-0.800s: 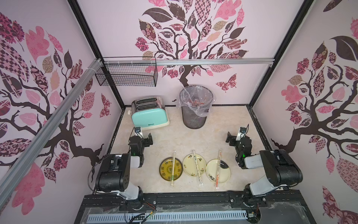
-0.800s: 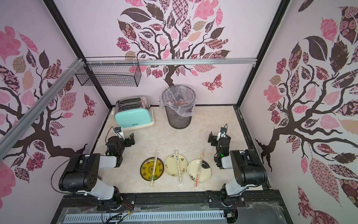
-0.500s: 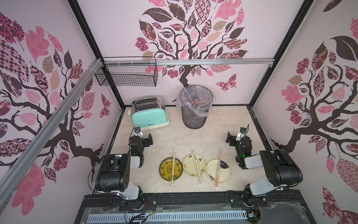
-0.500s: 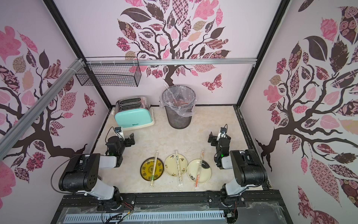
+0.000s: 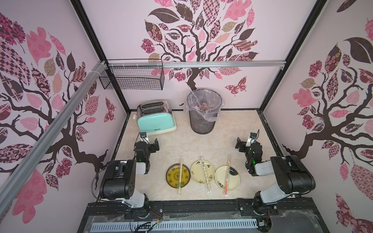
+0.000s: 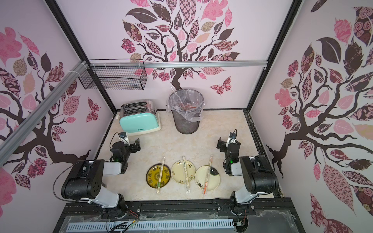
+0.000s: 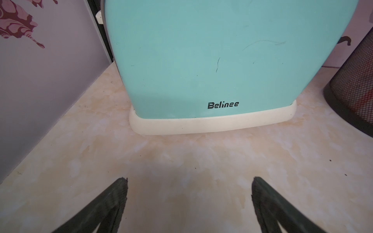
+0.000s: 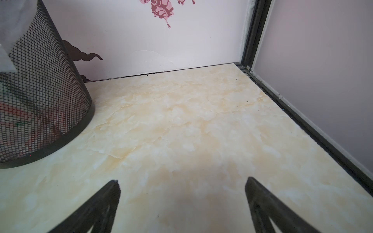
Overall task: Remove the packaging of disposable chopsticks
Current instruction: Pick up the disposable chopsticks from the plate.
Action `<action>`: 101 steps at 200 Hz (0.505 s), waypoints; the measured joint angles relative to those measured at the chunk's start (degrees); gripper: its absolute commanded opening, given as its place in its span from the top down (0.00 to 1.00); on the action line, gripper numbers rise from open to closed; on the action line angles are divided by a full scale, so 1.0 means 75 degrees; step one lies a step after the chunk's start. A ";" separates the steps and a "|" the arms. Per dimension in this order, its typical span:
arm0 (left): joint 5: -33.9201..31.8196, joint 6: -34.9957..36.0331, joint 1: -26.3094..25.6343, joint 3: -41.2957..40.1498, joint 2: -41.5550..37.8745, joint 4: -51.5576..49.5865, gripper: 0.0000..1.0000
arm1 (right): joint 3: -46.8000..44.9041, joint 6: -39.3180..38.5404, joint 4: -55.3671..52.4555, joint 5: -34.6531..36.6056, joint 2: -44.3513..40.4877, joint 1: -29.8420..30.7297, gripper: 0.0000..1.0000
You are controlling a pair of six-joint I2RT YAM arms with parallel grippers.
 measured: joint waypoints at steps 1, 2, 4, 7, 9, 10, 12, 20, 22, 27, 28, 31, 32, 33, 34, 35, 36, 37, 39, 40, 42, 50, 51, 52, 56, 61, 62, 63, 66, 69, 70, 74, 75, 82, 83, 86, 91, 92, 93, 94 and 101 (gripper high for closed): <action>-0.0003 0.0000 0.0000 0.0000 0.0000 0.0000 0.02 | 0.0000 0.0000 0.0000 0.0003 0.0000 0.0000 0.01; -0.0003 0.0000 0.0000 0.0000 0.0000 0.0000 0.02 | 0.0000 0.0000 0.0003 0.0003 0.0003 0.0000 0.01; -0.0003 0.0000 0.0000 0.0000 0.0000 0.0000 0.02 | 0.0000 0.0000 0.0003 0.0003 0.0003 0.0000 0.01; -0.0006 -0.0003 0.0000 0.0000 0.0000 0.0000 0.02 | 0.0000 0.0000 0.0003 0.0003 0.0000 0.0000 0.01; -0.0003 -0.0003 0.0000 0.0000 0.0000 0.0000 0.02 | 0.0000 0.0000 0.0003 0.0003 0.0003 0.0000 0.01; -0.0006 -0.0003 0.0000 0.0000 0.0000 0.0000 0.02 | 0.0000 0.0000 0.0003 0.0003 0.0000 0.0000 0.01; -0.0006 -0.0003 0.0000 0.0000 0.0000 0.0000 0.02 | 0.0000 0.0000 0.0003 0.0003 0.0003 0.0000 0.01; -0.0006 -0.0003 0.0000 0.0000 0.0000 0.0000 0.02 | 0.0000 0.0000 0.0003 0.0003 0.0000 0.0000 0.01; -0.0006 -0.0003 0.0000 0.0000 0.0000 0.0000 0.02 | 0.0000 0.0000 0.0003 0.0003 0.0003 0.0000 0.01; -0.0006 -0.0006 0.0000 0.0000 0.0000 0.0000 0.02 | 0.0000 0.0000 0.0003 0.0003 0.0003 0.0000 0.01; -0.0006 -0.0006 0.0000 0.0000 0.0000 0.0000 0.02 | 0.0000 0.0000 0.0003 0.0003 0.0000 0.0000 0.01; -0.0006 -0.0006 0.0000 0.0000 0.0000 0.0000 0.02 | 0.0000 0.0000 0.0003 0.0003 0.0003 0.0000 0.01; -0.0006 -0.0006 0.0000 0.0000 0.0000 0.0000 0.02 | 0.0000 0.0000 0.0003 0.0003 0.0003 0.0000 0.01; -0.0006 -0.0006 0.0000 0.0000 0.0000 0.0000 0.02 | 0.0000 0.0000 0.0003 0.0003 0.0000 0.0000 0.01; -0.0006 -0.0006 0.0000 0.0000 0.0000 0.0000 0.02 | 0.0000 0.0000 0.0003 0.0003 0.0003 0.0000 0.01; -0.0006 -0.0006 0.0000 0.0000 0.0000 0.0000 0.02 | 0.0000 0.0000 0.0003 0.0003 0.0003 0.0000 0.01; -0.0006 -0.0006 0.0000 0.0000 0.0000 0.0000 0.02 | 0.0000 0.0000 0.0003 0.0003 0.0003 0.0000 0.01; -0.0006 -0.0006 0.0000 0.0000 0.0000 0.0000 0.03 | 0.0000 0.0000 0.0003 0.0003 0.0000 0.0000 0.01; -0.0006 -0.0009 0.0000 0.0000 0.0000 0.0000 0.03 | 0.0000 0.0000 0.0003 0.0003 0.0000 0.0000 0.01; -0.0006 -0.0009 0.0000 0.0000 0.0000 0.0000 0.04 | 0.0000 0.0000 0.0003 0.0003 0.0000 0.0000 0.01; -0.0006 -0.0009 0.0000 0.0000 0.0000 0.0000 0.05 | 0.0000 0.0000 0.0003 0.0003 0.0003 0.0000 0.01; -0.0003 -0.0006 0.0003 0.0000 0.0000 0.0000 0.08 | 0.0000 0.0000 0.0003 0.0003 0.0000 0.0000 0.01; -0.0006 -0.0012 0.0003 0.0000 0.0000 0.0000 0.08 | 0.0000 0.0000 0.0003 0.0003 0.0003 0.0000 0.01; -0.0006 -0.0029 0.0003 0.0000 0.0000 0.0003 0.09 | 0.0000 0.0000 0.0003 0.0003 0.0000 0.0000 0.01; -0.0003 0.0003 0.0003 0.0000 0.0000 0.0003 0.08 | 0.0000 0.0000 0.0003 0.0003 0.0000 0.0000 0.01; -0.0003 -0.0012 0.0006 0.0000 0.0000 0.0006 0.07 | 0.0000 0.0000 0.0003 0.0003 0.0003 0.0000 0.01; -0.0003 -0.0012 0.0009 0.0000 0.0000 0.0006 0.06 | 0.0000 0.0000 0.0003 0.0003 0.0003 0.0000 0.01; -0.0003 -0.0006 0.0009 0.0000 0.0000 0.0009 0.05 | 0.0000 0.0000 0.0003 0.0003 0.0000 0.0000 0.01; -0.0003 0.0006 0.0009 0.0000 0.0000 0.0015 0.03 | 0.0000 0.0000 0.0003 0.0003 0.0003 0.0000 0.01; -0.0006 -0.0009 0.0009 0.0000 0.0000 0.0029 0.03 | 0.0000 0.0000 0.0003 0.0003 0.0000 0.0000 0.01; -0.0015 -0.0006 0.0009 0.0000 -0.0003 0.0026 0.03 | -0.0003 0.0000 0.0006 0.0003 0.0000 0.0000 0.01; -0.0044 -0.0009 0.0009 0.0000 -0.0020 0.0023 0.03 | -0.0006 0.0000 0.0012 0.0003 0.0000 0.0000 0.01; -0.0052 -0.0029 0.0009 0.0000 -0.0023 0.0023 0.03 | -0.0009 -0.0003 0.0015 0.0000 0.0000 0.0000 0.01; -0.0163 -0.0047 0.0009 0.0026 -0.0152 -0.0195 0.04 | -0.0041 0.0000 0.0067 0.0003 -0.0012 0.0000 0.01; -0.0184 -0.0050 0.0009 0.0029 -0.0166 -0.0219 0.04 | -0.0047 -0.0003 0.0073 0.0006 -0.0012 0.0000 0.01; -0.0254 -0.0076 0.0009 0.0041 -0.0268 -0.0356 0.04 | -0.0076 0.0000 0.0108 0.0023 -0.0038 0.0006 0.01; -0.0391 -0.0105 0.0009 0.0085 -0.0458 -0.0624 0.04 | -0.0146 -0.0003 0.0146 0.0076 -0.0102 0.0017 0.01; -0.0425 -0.0125 0.0009 0.0093 -0.0525 -0.0697 0.04 | -0.0157 -0.0003 0.0140 0.0090 -0.0122 0.0023 0.01; -0.0443 -0.0134 0.0009 0.0099 -0.0557 -0.0734 0.04 | -0.0175 -0.0003 0.0125 0.0119 -0.0157 0.0035 0.01; -0.0475 -0.0152 0.0009 0.0114 -0.0621 -0.0807 0.04 | -0.0187 -0.0003 0.0114 0.0134 -0.0175 0.0041 0.01; -0.0650 -0.0224 0.0009 0.0166 -0.0947 -0.1072 0.03 | -0.0245 0.0003 -0.0125 0.0248 -0.0440 0.0087 0.01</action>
